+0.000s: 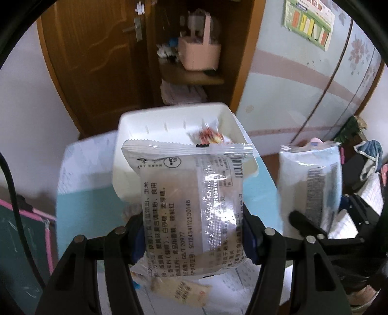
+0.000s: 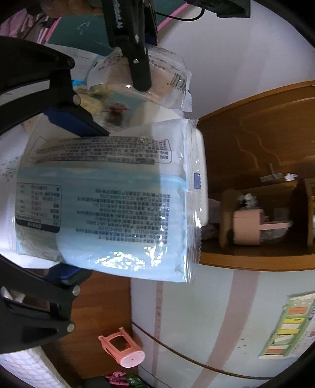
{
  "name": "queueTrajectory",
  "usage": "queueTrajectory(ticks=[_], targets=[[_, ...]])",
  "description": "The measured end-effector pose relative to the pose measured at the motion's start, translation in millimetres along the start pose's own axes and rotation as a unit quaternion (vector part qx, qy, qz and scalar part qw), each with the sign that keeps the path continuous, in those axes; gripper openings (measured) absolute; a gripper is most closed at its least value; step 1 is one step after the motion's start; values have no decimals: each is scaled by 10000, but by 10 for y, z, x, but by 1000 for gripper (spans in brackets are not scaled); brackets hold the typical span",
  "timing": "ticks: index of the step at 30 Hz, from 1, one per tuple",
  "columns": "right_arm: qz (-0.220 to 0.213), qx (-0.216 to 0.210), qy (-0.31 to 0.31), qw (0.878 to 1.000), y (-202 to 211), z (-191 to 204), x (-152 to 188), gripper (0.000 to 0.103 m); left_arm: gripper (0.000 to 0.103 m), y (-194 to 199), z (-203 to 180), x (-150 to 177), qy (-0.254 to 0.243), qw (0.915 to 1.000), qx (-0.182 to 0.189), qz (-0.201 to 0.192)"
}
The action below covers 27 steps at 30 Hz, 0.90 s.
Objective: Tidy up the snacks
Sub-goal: 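Carry both clear bags over the white tray and release them inside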
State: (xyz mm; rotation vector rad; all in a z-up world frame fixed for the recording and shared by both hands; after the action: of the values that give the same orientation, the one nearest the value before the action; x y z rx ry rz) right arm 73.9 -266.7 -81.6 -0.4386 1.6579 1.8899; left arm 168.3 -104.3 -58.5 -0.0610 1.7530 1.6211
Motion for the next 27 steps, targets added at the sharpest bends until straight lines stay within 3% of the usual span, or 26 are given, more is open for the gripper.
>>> queueTrajectory(ticks=[6,14,19,27], targets=[[-359,18,-55,9993,65,28,-587,89,62,116,258,-449,-80,9988,-293,-375],[-628,43,-42,9980,-64,263,-1272,89,63,-113,596,-822,56,9984,-437,-351],[-503,58,-28,9987,-293,392,-1477,89,63,-298,742,-966,69,9981,-504,-360],[-157,241,-12,9996,-759,490,-1477,89,63,-656,932,-995,171,9980,-583,-164]])
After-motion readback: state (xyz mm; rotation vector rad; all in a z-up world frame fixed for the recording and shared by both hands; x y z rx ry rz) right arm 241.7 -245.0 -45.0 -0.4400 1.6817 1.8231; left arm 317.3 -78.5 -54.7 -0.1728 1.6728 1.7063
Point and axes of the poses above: each gripper's, at about its wrist camera, not at the fingertips, and y roughly against the way its jaws point, z to its left, x to its underside, the point moved 8 cm from there along -y, roughly the way its jaws point, and after that the axes turned 14 degrees about -y, right-handed, at the moved point
